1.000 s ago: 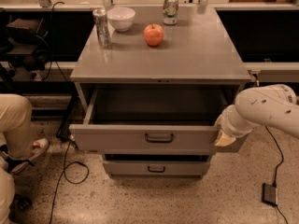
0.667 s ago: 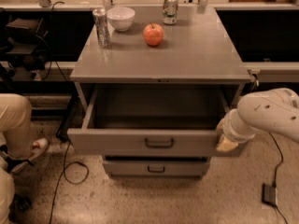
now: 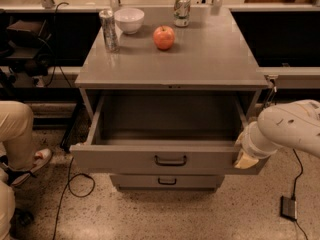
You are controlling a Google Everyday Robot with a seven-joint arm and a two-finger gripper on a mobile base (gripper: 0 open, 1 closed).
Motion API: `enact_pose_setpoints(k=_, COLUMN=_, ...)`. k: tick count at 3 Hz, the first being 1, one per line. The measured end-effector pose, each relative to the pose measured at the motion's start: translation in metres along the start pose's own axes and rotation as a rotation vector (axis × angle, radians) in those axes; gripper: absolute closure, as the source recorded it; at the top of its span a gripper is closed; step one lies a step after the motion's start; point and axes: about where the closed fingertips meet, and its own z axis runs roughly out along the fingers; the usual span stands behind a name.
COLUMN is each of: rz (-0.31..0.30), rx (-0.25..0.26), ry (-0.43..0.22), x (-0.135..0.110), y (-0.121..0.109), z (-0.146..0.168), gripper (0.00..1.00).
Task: Open top drawer
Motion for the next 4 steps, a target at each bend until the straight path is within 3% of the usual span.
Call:
enact_pose_setpoints(k=3, rz=0.053, rx=0.01, ry=0.026, x=0.009, y=0.021, z=-0.012, gripper=1.0)
enact_pose_setpoints(k=4, rz=0.097, rx=0.021, ry=0.046, x=0.017, y=0.038, z=-0.023, gripper=1.0)
